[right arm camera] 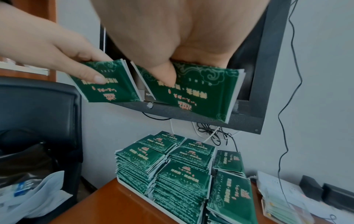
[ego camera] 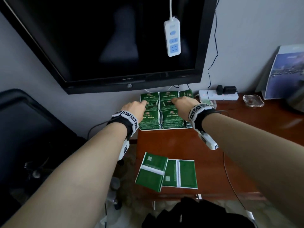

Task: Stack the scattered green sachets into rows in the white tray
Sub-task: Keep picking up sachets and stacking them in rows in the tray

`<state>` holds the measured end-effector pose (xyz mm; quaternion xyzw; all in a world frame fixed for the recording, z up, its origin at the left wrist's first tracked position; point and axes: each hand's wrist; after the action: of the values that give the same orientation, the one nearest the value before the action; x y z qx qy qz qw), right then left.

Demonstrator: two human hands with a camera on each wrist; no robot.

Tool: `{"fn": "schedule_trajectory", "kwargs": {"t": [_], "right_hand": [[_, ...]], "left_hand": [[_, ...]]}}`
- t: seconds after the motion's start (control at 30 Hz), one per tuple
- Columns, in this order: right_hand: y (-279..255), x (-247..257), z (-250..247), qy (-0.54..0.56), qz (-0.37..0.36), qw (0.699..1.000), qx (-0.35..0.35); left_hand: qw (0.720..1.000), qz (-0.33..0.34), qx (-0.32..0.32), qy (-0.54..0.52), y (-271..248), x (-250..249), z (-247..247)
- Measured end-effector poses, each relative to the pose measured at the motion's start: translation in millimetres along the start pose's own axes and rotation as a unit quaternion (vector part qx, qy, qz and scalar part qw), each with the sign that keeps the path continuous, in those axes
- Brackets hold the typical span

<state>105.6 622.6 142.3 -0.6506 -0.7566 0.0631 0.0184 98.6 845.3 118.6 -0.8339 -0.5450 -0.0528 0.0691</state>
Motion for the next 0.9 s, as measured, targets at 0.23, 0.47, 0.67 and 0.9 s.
{"fn": "schedule_trajectory", "kwargs": {"t": [0.23, 0.47, 0.67, 0.9], "right_hand": [[30.3, 13.7, 14.9, -0.014, 0.037, 0.999, 0.029], [62.4, 10.2, 45.1, -0.010, 0.038, 0.997, 0.067], [93.0, 2.8, 73.0, -0.002, 0.019, 0.995, 0.101], [126.5, 7.9, 133.4, -0.034, 0.000, 0.990, 0.134]], "left_hand": [[0.999, 0.030, 0.004, -0.022, 18.9, 26.7, 21.3], [0.996, 0.045, 0.019, -0.071, 39.4, 31.8, 55.8], [0.993, 0.057, 0.042, -0.091, 71.0, 33.9, 82.5], [0.991, 0.075, 0.093, -0.066, 76.7, 24.7, 132.8]]}}
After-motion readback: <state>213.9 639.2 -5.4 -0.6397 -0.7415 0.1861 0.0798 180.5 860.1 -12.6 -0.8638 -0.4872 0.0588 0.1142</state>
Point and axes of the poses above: each hand's wrist, its own y-axis towards the middle knuckle, its own z-axis out of the palm, x = y × z, and after that the axes turned 15 degrees about z, right-handed
